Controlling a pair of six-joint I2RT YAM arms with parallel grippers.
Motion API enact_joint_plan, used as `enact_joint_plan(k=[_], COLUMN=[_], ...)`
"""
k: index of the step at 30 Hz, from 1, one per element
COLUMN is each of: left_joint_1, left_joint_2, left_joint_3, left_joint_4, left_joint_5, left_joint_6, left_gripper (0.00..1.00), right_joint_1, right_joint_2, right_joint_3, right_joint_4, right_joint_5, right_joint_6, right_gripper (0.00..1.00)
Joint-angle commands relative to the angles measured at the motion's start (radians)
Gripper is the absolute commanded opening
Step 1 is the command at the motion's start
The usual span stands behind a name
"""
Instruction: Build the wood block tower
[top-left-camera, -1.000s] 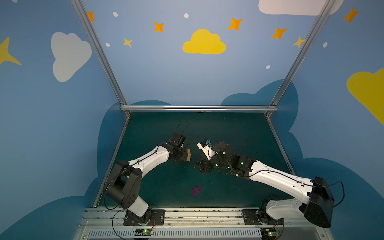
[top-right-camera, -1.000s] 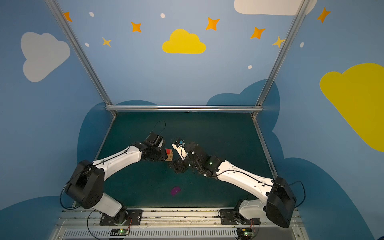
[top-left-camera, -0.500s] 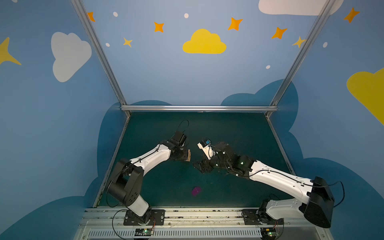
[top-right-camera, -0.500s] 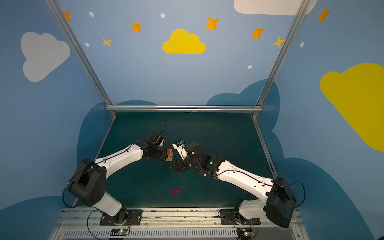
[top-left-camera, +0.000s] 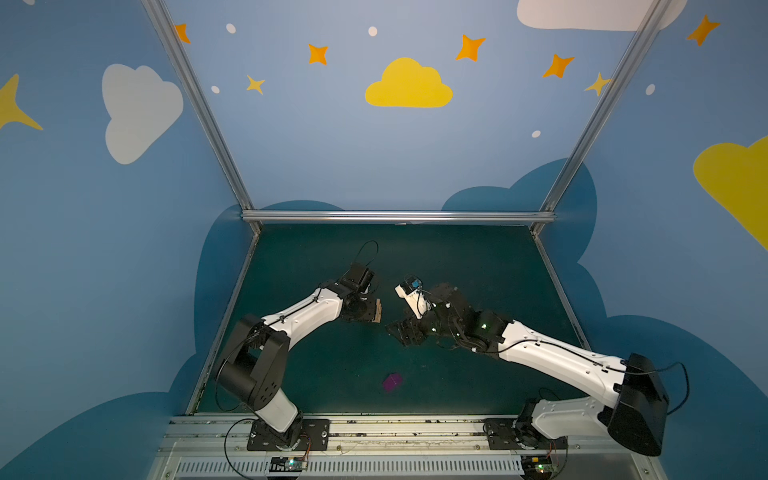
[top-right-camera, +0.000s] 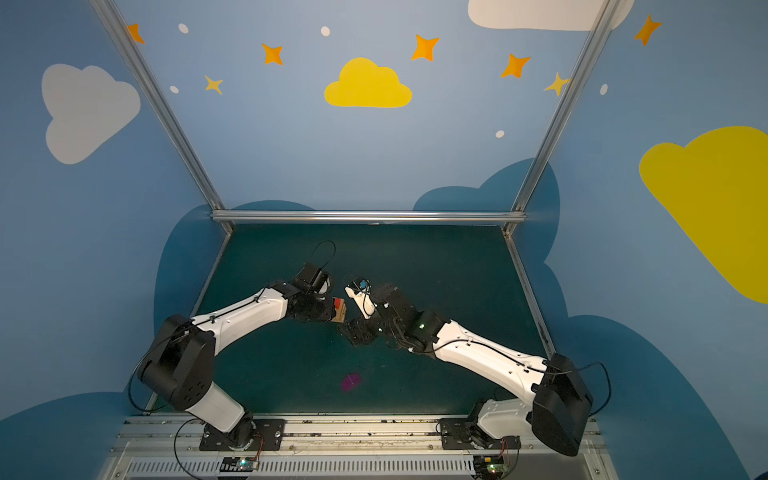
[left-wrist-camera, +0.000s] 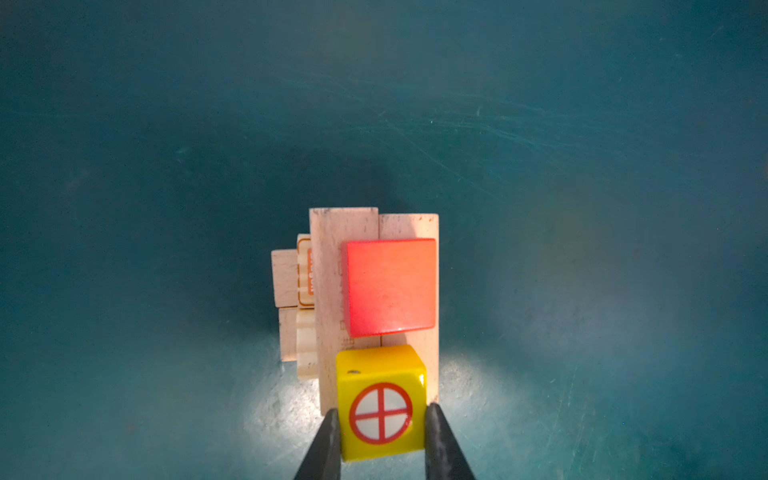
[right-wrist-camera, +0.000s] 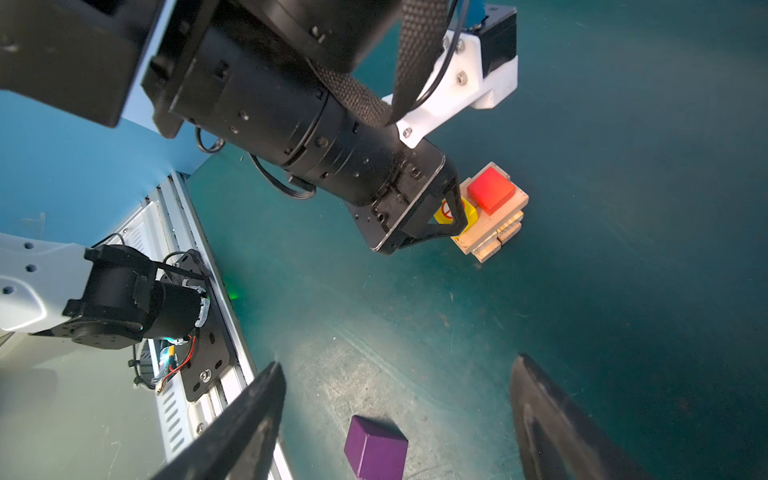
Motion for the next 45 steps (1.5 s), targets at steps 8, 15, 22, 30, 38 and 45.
enact_joint_plan(k=[8, 15, 22, 30, 38, 45], left_joint_1=[-0.002, -0.004, -0.003, -0.003, -0.003, -0.003], left_joint_2=[0.009, 0.009, 0.011, 0.019, 0.025, -0.011], left_joint_3=[0.037, 0.052, 0.058, 0.058, 0.060, 0.059], left_joint_4=[-0.025, -0.025, -0.028, -0.031, -0.027, -0.022], left_joint_5=[-0.002, 0.010, 0.015, 0.017, 0.007, 0.017], left_joint_6=[0.014, 0.004, 0.004, 0.009, 0.007, -0.007], left_gripper=[0.28, 0.28, 0.28, 0.29, 0.40, 0.45], right_joint_1=[-0.005, -0.007, -0.008, -0.011, -0.011, -0.011], right_joint_2=[0.002, 0.002, 0.000, 0.010, 0.004, -0.006], right_joint_3=[-0.006, -0.006, -0.007, -0.002, -0.007, -0.010], right_joint_4=[0.006, 0.003, 0.000, 0.003, 0.001, -0.004], right_joint_5=[-0.014, -0.017, -0.015, -0.022, -0.017, -0.011], right_joint_6=[0.005, 0.005, 0.003, 0.005, 0.008, 0.010], right_gripper=[0.80, 0.80, 0.81, 0.80, 0.81, 0.81])
